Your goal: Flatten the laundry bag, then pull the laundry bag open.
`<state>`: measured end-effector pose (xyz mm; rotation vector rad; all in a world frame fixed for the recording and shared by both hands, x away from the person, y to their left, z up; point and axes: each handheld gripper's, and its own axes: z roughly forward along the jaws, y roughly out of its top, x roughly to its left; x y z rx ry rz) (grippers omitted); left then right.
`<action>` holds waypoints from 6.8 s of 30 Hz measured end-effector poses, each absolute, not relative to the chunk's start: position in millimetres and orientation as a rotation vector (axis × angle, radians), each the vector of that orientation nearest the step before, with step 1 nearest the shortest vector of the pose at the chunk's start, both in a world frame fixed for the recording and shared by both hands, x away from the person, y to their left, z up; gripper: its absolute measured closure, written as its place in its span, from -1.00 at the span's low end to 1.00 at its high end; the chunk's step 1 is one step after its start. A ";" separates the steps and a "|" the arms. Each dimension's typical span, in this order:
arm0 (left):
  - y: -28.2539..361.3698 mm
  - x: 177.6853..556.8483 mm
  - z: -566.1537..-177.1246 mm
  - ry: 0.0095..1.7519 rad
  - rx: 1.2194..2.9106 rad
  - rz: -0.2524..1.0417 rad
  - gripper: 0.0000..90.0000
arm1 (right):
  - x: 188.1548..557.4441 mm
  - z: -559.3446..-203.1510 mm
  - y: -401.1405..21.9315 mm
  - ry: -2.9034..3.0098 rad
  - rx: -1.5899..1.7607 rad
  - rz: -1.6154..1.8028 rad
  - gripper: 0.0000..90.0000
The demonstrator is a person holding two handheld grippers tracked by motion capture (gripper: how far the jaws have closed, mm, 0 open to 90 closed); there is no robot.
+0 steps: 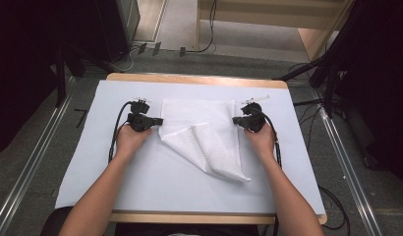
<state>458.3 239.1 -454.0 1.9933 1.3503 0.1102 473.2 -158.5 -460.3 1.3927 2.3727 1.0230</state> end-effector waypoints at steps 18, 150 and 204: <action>242.1 440.4 -433.2 1.297 2.007 0.078 0.46 | 459.7 -441.3 -151.7 2.369 1.325 1.138 0.56; 230.4 390.9 -455.2 1.271 2.107 0.075 0.98 | 401.3 -467.4 -157.3 2.457 1.358 1.015 0.97; 222.1 389.0 -415.9 1.145 2.104 0.053 0.12 | 370.8 -444.0 -154.2 2.540 1.210 1.188 0.84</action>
